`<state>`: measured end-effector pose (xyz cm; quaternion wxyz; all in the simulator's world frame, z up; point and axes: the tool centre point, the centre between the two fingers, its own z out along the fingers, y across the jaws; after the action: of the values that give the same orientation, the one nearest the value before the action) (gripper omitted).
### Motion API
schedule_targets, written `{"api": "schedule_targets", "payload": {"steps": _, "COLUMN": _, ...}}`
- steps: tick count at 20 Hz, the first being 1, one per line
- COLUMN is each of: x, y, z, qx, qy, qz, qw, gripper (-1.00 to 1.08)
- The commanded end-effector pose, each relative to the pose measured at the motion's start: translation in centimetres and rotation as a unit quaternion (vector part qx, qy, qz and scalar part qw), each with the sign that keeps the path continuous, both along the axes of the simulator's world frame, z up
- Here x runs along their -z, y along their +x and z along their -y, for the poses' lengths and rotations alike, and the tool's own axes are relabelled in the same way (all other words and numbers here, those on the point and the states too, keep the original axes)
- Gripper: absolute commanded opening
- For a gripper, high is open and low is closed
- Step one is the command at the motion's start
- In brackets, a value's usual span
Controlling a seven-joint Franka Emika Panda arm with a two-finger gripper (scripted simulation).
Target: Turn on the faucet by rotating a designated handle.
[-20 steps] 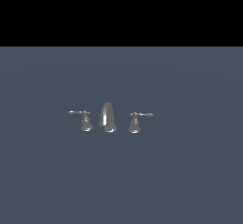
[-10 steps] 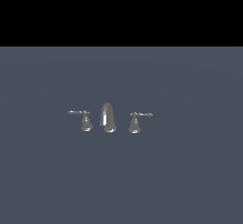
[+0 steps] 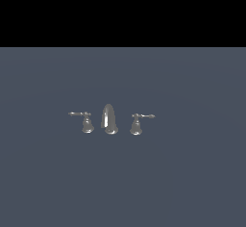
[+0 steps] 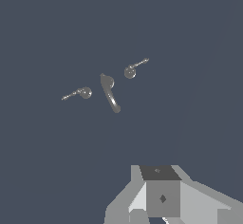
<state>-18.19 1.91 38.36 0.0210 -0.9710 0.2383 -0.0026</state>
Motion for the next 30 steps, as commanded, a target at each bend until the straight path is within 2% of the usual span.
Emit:
{"api": "schedule_targets", "payload": {"steps": 1, "x": 1.9, "y": 1.3, "z": -0.1, "qx": 0.034, "qy": 0.000, "qz": -0.001, "qw": 0.9994, "gripper": -1.00}}
{"api": "schedule_targets", "payload": {"steps": 8, "x": 6.9, "y": 4.8, "z": 0.2, "qx": 0.126, "qy": -0.001, "qz": -0.004, "qw": 0.9920, "gripper": -1.00}}
{"api": "schedule_targets", "payload": {"steps": 15, "x": 11.7, "y": 8.0, "z": 1.0, "qx": 0.214, "qy": -0.003, "qz": -0.006, "qw": 0.9769, "gripper": -1.00}}
{"api": "schedule_targets", "payload": {"steps": 23, "x": 17.0, "y": 11.3, "z": 2.7, "qx": 0.306, "qy": -0.004, "qz": -0.009, "qw": 0.9518, "gripper": -1.00}}
{"api": "schedule_targets", "payload": {"steps": 30, "x": 21.6, "y": 13.8, "z": 4.8, "qx": 0.385, "qy": -0.007, "qz": -0.012, "qw": 0.9228, "gripper": -1.00}}
